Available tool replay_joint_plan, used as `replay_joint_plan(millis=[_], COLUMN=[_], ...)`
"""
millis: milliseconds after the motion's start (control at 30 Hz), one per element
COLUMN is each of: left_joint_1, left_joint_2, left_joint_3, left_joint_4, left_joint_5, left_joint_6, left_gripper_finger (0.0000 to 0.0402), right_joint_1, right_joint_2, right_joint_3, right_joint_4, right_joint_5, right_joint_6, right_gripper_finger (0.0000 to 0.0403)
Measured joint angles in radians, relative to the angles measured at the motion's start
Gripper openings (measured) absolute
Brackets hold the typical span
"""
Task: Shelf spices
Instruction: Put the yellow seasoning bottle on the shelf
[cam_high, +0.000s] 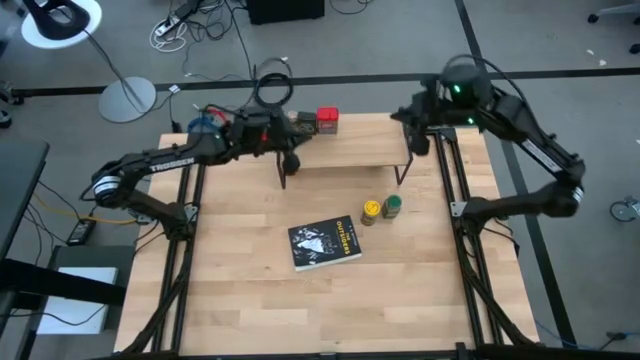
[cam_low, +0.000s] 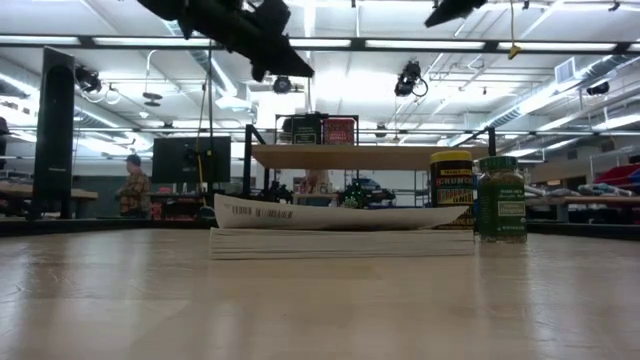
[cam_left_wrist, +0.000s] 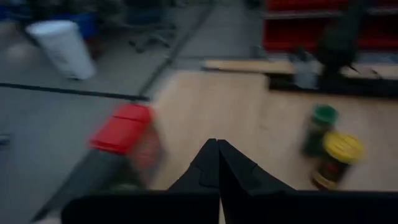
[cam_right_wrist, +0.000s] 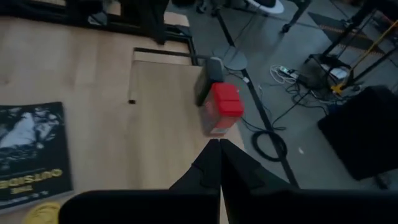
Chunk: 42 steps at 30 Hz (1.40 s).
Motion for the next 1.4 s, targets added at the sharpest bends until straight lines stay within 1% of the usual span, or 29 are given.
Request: replay_joint_plan(millis=[67,167,233,300,400,467,533,700,800,900,1000,1067,1133,1200,1300,1400], left_joint_1=[-0.029,-0.075,-0.104,-0.136,-0.185,-0.215,-0.242,-0.320,-0.361,-0.384,-0.394,-0.398,-0.399,-0.399,-0.397,-0.391], left_joint_2=[0.025,0.057,0.081,0.110,0.157,0.185,0.220,0.328,0.407,0.493,0.575,0.623,0.661,0.685,0.701,0.701], left_joint_3=[-0.004,-0.004,-0.004,-0.004,-0.004,-0.003,0.006,0.074,0.162,0.294,0.430,0.501,0.552,0.594,0.642,0.651], left_joint_4=[-0.007,0.019,0.074,0.128,0.199,0.224,0.230,0.225,0.156,-0.019,-0.181,-0.226,-0.249,-0.256,-0.294,-0.291], left_joint_5=[0.025,0.029,0.035,0.065,0.090,0.094,0.072,0.011,-0.059,-0.123,-0.153,-0.156,-0.156,-0.157,-0.171,-0.170], left_joint_6=[0.000,0.023,0.022,0.021,-0.002,-0.026,-0.044,-0.081,-0.086,-0.125,-0.170,-0.184,-0.185,-0.186,-0.201,-0.226], left_gripper_finger=[0.0001,0.0001,0.0001,0.0003,0.0018,0.0040,0.0072,0.0172,0.0232,0.0277,0.0300,0.0305,0.0305,0.0305,0.0306,0.0306], right_joint_1=[0.021,0.053,0.077,0.103,0.143,0.168,0.190,0.227,0.251,0.293,0.351,0.394,0.435,0.470,0.518,0.551], right_joint_2=[-0.070,-0.154,-0.199,-0.236,-0.279,-0.299,-0.304,-0.297,-0.298,-0.307,-0.321,-0.332,-0.344,-0.357,-0.379,-0.403], right_joint_3=[-0.091,-0.209,-0.271,-0.319,-0.384,-0.409,-0.417,-0.418,-0.418,-0.418,-0.418,-0.418,-0.418,-0.418,-0.418,-0.418], right_joint_4=[0.031,0.065,0.085,0.124,0.229,0.284,0.297,0.297,0.291,0.248,0.206,0.195,0.195,0.196,0.196,0.197], right_joint_5=[-0.001,-0.004,-0.009,-0.011,0.012,0.042,0.074,0.113,0.112,0.110,0.109,0.110,0.118,0.131,0.185,0.239], right_joint_6=[0.038,0.089,0.121,0.156,0.215,0.223,0.223,0.243,0.305,0.336,0.364,0.385,0.400,0.402,0.400,0.383], right_gripper_finger=[0.0000,0.0000,0.0001,0.0004,0.0014,0.0028,0.0049,0.0127,0.0188,0.0251,0.0304,0.0331,0.0347,0.0353,0.0349,0.0339])
